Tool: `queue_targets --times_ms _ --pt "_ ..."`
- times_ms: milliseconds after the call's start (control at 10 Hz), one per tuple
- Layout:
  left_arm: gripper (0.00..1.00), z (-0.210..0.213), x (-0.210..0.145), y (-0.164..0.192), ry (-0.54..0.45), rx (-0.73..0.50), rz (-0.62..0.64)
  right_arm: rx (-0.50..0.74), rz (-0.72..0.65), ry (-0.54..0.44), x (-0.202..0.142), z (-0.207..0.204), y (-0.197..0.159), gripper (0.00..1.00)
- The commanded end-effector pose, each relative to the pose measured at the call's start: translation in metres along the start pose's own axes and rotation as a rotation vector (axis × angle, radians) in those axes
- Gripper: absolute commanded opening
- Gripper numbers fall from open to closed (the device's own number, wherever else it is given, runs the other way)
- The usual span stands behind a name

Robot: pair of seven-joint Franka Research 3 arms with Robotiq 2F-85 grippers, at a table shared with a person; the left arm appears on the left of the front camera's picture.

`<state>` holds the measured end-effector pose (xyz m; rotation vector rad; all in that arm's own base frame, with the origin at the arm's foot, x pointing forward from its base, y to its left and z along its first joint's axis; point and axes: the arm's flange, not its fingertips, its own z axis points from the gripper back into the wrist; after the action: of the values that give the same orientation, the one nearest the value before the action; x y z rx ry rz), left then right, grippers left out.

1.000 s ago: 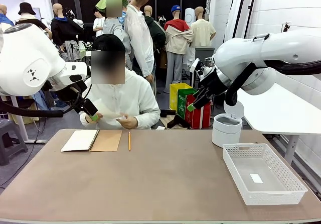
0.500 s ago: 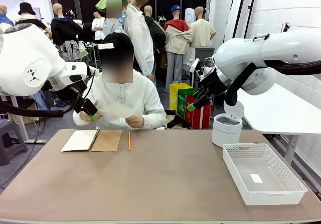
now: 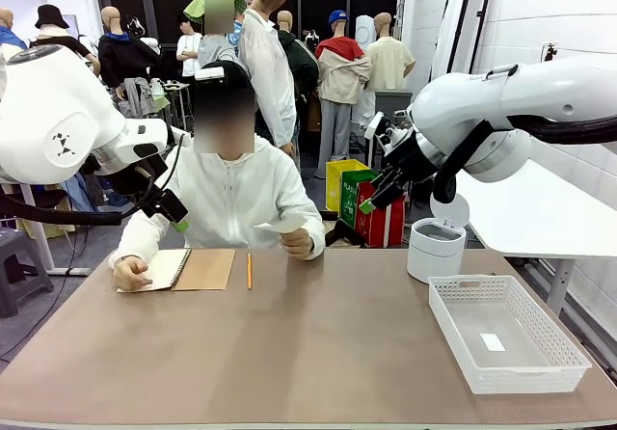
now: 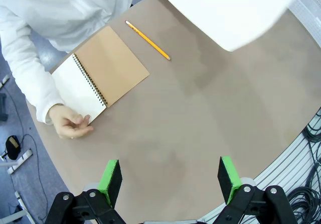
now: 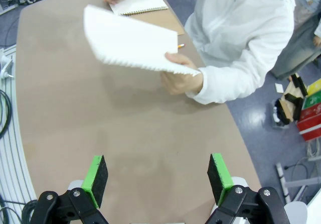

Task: Sort the paper based on its condition.
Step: If a person hands you a paper, place it in the Organizing basket , and if it's crumpled, put it in the Trash can.

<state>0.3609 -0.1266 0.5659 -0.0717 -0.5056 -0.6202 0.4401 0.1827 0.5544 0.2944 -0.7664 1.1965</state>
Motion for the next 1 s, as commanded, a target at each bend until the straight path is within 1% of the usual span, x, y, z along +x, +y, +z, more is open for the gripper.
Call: queue_targets --times_ms 0,300,400,500,600,700,800,900 --pt "1.0 0.001 0.0 0.001 -0.004 -0.004 0.001 0.001 -0.001 -0.001 0.0 0.0 0.0 1.0" --pt "1.0 0.001 0.0 0.001 -0.004 -0.004 0.001 0.0 0.0 0.0 0.0 0.0 0.0 1.0" --pt "1.0 0.001 0.0 0.001 -0.004 -0.004 0.001 0.016 -0.067 -0.018 0.003 -0.004 -0.003 1.0" --pt "1.0 0.001 0.0 0.001 -0.004 -0.004 0.001 0.028 -0.192 -0.035 0.002 -0.005 -0.002 1.0" --pt "1.0 0.001 0.0 0.001 -0.004 -0.004 0.001 0.062 -0.363 -0.078 -0.003 -0.004 -0.009 1.0" --pt "1.0 0.001 0.0 0.001 -0.004 -0.004 0.001 0.108 -0.484 -0.112 -0.01 -0.003 -0.017 1.0" --pt "1.0 0.001 0.0 0.001 -0.004 -0.004 0.001 0.139 -0.564 -0.124 -0.015 -0.007 -0.02 1.0" --pt "1.0 0.001 0.0 0.001 -0.004 -0.004 0.001 0.166 -0.626 -0.11 -0.021 -0.013 -0.022 1.0"
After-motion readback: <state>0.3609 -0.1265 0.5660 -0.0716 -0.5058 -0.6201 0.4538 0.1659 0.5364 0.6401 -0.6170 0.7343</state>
